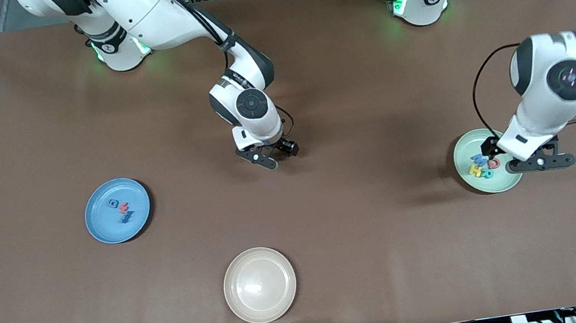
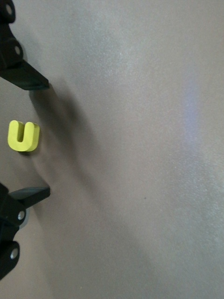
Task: Sort upper and lower case letters into plates
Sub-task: 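Release the w on the green plate while the right gripper grasps the u, then carry the yellow u to the blue plate while the left gripper withdraws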
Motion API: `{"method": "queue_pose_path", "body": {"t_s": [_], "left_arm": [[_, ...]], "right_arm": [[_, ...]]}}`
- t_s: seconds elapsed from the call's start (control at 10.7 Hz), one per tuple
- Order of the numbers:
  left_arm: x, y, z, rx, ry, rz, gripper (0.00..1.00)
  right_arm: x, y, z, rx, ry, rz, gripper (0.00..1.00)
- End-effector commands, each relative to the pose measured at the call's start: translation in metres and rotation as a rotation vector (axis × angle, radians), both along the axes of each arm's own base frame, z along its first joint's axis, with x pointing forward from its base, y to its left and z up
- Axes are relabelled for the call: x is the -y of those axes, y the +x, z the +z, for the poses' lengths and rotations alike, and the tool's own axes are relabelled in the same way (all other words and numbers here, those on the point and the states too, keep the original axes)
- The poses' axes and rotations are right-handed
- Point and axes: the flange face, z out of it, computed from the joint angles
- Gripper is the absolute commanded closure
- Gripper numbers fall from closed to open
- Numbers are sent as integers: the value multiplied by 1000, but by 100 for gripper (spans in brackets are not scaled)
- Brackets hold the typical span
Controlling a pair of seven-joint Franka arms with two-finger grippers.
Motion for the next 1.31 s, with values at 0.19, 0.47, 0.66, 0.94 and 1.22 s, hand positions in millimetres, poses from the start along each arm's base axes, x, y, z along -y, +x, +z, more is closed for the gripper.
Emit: {"method": "queue_pose_path", "body": {"t_s": [0.19,0.47,0.66,0.94,1.22], "left_arm": [[43,-25,160,-42,-150,59,0],[62,-36,223,-65,-155,45,0],[61,-48,249,-36,-156,44,0],[57,-53,257,-22,-163,67,0],[61,-51,255,-28,-161,56,0]], "right_arm": [[-11,-9,1,5,2,-7,11],[-10,-9,0,3,1,-10,37],[-10,-10,-1,1,-3,-7,66],[-7,-9,-3,-6,-11,2,88],[9,14,20,-33,-31,13,100]]}}
